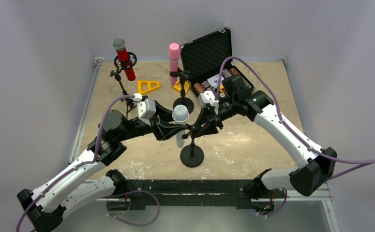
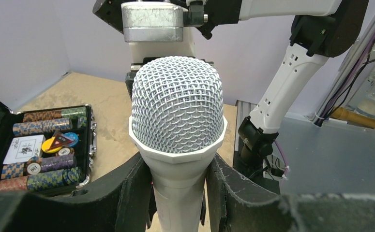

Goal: Attach the microphones to the stand

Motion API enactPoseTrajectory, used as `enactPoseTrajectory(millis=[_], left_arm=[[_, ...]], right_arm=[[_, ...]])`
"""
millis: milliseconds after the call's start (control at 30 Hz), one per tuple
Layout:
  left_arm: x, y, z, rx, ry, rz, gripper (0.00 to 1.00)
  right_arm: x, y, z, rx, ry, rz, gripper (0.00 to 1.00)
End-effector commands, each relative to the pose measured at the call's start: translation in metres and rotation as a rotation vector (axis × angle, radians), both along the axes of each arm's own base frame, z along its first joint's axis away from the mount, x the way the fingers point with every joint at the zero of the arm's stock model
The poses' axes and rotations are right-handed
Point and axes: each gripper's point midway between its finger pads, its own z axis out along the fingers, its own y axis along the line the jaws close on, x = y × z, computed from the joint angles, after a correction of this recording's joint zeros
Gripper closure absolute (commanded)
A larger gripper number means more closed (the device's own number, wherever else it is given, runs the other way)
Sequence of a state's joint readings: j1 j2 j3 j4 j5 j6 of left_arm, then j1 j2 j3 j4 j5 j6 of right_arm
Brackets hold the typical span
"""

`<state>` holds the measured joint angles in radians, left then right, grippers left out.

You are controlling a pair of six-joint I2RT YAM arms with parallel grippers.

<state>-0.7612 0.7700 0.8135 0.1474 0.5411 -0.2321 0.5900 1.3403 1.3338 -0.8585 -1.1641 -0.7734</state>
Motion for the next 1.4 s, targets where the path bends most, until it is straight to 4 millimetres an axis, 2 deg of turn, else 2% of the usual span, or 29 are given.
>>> enactPoseTrajectory(millis=[0,267,367,400,500,567,633,767,933,1067,1200,1367], left_arm=[[-0.004,-0.011,0.013,-0.076,-0.016,-0.063,1.0],[0.004,-0.017,0.011,-0.088,-0.028,-0.051,1.0],[0.006,-0.019,0.01,-0.085,-0.03,-0.055,1.0],[0.006,-0.02,0.009,-0.08,-0.027,-0.057,1.0],[0.006,-0.019,0.006,-0.073,-0.021,-0.05,1.0],[0.006,-0.016,0.005,-0.069,-0.011,-0.042,0.94],[0.007,-0.014,0.004,-0.066,0.005,-0.023,0.8],[0.007,-0.01,0.006,-0.072,0.032,-0.003,0.53],[0.003,-0.007,0.017,-0.084,0.062,-0.007,0.3],[-0.005,-0.004,0.023,-0.071,0.071,-0.031,0.22],[-0.015,0.008,0.021,-0.046,0.043,-0.017,0.18],[-0.027,0.031,0.004,0.004,0.019,0.031,0.14]], right_arm=[[-0.013,0.0,0.019,0.049,0.041,0.012,0.98],[-0.016,0.0,0.017,0.052,0.063,0.007,0.99],[-0.016,0.0,0.017,0.05,0.079,0.007,0.93],[-0.017,0.0,0.018,0.051,0.083,0.009,0.81],[-0.021,-0.002,0.019,0.056,0.083,0.022,0.35],[-0.025,-0.005,0.021,0.06,0.076,0.029,0.21],[-0.028,-0.007,0.024,0.066,0.064,0.03,0.15],[-0.025,-0.017,0.028,0.079,0.033,-0.006,0.1],[-0.015,-0.032,0.03,0.114,0.014,-0.068,0.06],[-0.017,-0.04,0.021,0.126,-0.034,-0.088,0.04],[-0.023,-0.045,0.017,0.136,-0.071,-0.084,0.04],[-0.025,-0.049,0.011,0.159,-0.088,-0.081,0.04]])
